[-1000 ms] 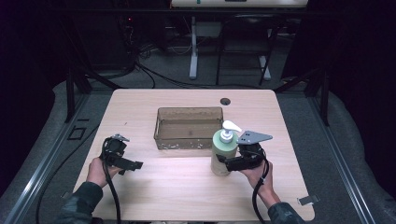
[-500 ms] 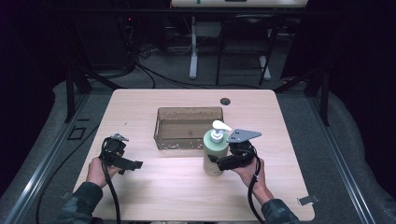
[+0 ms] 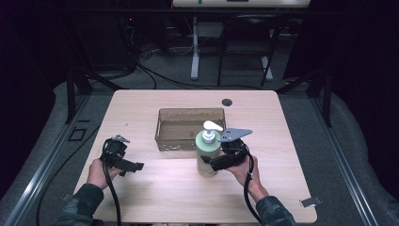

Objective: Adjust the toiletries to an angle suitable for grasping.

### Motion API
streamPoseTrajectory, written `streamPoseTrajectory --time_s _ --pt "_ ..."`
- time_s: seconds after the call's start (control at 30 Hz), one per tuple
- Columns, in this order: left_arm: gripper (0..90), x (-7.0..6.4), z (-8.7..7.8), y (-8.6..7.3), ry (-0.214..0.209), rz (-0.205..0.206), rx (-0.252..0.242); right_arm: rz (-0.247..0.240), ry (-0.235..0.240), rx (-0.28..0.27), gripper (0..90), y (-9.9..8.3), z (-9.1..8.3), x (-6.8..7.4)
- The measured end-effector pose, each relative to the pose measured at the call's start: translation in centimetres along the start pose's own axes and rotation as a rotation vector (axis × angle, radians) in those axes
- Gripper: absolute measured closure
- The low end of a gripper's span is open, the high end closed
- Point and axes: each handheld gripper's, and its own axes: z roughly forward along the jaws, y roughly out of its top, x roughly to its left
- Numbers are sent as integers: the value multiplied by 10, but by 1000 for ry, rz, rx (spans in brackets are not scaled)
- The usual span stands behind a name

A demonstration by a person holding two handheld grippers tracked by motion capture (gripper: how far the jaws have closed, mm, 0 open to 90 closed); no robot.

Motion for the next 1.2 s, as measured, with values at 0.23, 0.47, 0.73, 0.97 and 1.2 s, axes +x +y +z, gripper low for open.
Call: streamPoseTrajectory --time_s 0.23,0.47,0.73,0.97,1.2 --pt "0 0 0 0 -3 -1 -2 -21 38 6 118 7 11 4" --pt "0 -1 0 1 -4 7 0 -49 64 10 118 16 24 10" --pt "0 -2 0 1 -5 14 -1 -63 81 15 114 26 38 18" --pt "0 -3 -2 1 -8 15 -11 -22 95 27 18 24 32 17" --pt "0 -12 -7 4 -24 46 -48 9 69 42 0 11 7 14"
